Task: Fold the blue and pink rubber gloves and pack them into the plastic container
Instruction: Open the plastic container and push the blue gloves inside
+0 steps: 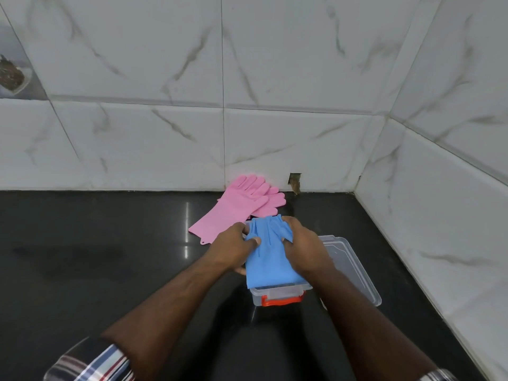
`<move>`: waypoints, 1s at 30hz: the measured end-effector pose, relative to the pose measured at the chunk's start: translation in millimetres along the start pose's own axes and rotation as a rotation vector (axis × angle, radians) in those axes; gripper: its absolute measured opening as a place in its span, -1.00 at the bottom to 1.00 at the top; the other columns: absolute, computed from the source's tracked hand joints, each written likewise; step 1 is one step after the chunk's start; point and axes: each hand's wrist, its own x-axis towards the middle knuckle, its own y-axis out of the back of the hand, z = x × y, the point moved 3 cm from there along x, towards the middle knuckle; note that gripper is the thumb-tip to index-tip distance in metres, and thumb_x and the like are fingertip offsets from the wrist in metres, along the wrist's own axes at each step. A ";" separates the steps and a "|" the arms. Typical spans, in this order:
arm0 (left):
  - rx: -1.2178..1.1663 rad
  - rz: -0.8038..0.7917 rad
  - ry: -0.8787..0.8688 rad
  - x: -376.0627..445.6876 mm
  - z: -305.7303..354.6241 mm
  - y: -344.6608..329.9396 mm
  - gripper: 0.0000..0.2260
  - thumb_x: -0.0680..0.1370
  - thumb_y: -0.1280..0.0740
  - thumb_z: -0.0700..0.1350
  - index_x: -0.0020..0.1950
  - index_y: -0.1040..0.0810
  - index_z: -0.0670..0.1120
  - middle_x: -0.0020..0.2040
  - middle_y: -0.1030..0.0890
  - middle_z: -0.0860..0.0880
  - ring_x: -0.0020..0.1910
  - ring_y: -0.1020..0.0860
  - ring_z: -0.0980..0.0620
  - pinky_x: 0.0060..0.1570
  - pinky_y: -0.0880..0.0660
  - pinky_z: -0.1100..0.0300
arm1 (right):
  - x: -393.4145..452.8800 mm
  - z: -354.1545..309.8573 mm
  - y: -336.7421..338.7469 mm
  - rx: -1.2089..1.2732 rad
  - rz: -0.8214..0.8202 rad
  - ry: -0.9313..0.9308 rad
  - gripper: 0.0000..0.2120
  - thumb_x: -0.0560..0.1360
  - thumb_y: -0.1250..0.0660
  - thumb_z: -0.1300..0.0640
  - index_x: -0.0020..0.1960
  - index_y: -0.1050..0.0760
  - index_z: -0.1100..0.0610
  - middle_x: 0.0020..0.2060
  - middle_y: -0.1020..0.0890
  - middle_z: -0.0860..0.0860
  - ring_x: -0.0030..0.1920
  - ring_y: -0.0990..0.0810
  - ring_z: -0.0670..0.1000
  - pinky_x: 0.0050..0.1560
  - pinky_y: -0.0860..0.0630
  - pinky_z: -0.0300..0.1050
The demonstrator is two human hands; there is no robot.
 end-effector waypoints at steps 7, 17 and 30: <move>0.293 0.034 -0.025 16.6 7.0 -10.2 -0.81 0.60 -0.35 -0.03 0.14 -0.45 -0.07 0.04 -0.60 -0.08 -0.02 -0.66 -0.09 -0.05 -0.66 -0.03 | 6.2 -3.7 -13.6 -0.338 -0.110 0.075 -0.56 0.63 -0.10 0.05 0.49 -0.16 0.01 0.28 -0.53 0.07 0.17 -0.58 0.15 0.15 -0.51 0.12; 0.652 0.050 -0.096 27.6 9.0 -22.3 -0.72 0.61 -0.27 0.03 0.20 -0.52 -0.13 0.14 -0.64 -0.12 0.08 -0.60 -0.11 0.06 -0.55 0.05 | 6.8 -4.5 -38.2 -0.488 -0.171 0.094 -0.59 0.66 -0.06 0.05 0.48 -0.18 0.13 0.24 -0.51 0.15 0.11 -0.59 0.21 0.09 -0.55 0.16; 0.955 -0.128 -0.079 26.1 10.4 -33.6 -0.67 0.58 -0.22 0.14 0.20 -0.53 -0.02 0.10 -0.65 0.00 0.06 -0.60 -0.01 0.15 -0.52 0.00 | 12.4 -0.3 -43.9 -0.415 -0.173 0.019 -0.71 0.65 -0.04 0.14 0.33 -0.31 0.20 0.15 -0.55 0.18 0.08 -0.58 0.21 -0.03 -0.50 0.09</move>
